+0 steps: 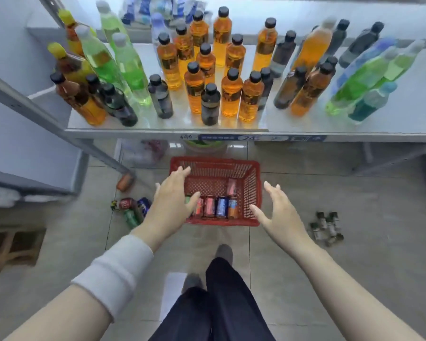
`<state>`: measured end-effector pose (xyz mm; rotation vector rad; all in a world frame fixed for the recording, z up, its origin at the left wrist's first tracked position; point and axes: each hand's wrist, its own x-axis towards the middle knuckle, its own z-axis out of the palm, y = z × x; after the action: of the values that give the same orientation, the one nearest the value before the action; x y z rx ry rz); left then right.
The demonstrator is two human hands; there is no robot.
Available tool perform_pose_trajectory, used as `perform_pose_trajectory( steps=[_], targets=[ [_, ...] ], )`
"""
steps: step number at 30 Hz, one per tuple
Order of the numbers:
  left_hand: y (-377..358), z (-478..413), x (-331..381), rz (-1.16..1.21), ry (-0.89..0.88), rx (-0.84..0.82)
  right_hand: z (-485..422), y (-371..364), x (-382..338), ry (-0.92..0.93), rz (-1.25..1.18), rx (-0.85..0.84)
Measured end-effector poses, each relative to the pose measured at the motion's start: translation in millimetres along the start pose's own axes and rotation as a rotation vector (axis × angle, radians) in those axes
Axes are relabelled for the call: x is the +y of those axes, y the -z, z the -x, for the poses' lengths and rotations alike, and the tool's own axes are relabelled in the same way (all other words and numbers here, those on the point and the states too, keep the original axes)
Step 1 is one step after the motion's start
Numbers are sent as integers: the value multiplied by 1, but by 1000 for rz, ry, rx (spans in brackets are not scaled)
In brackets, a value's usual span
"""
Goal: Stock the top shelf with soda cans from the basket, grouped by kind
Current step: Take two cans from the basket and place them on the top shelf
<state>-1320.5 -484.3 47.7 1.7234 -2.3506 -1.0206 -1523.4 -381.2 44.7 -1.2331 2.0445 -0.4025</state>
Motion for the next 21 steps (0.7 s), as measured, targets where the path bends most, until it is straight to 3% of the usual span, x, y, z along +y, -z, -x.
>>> perform_pose_trajectory(
  steps=[7,11,16,21],
  targets=[
    [-167,-53,-112,79,201,-235,-96,-125,107,-334,-209,-189],
    [-271,-108,-188,57,228,-374,-181,-220,175,-405,-239,-226],
    [-384,-223,-288,-154,67,-429,-317,-332,256,-406,-139,-73],
    [-456,-319,-351,-475,-42,-485,-414,-414,317,-347,220,91]
  ],
)
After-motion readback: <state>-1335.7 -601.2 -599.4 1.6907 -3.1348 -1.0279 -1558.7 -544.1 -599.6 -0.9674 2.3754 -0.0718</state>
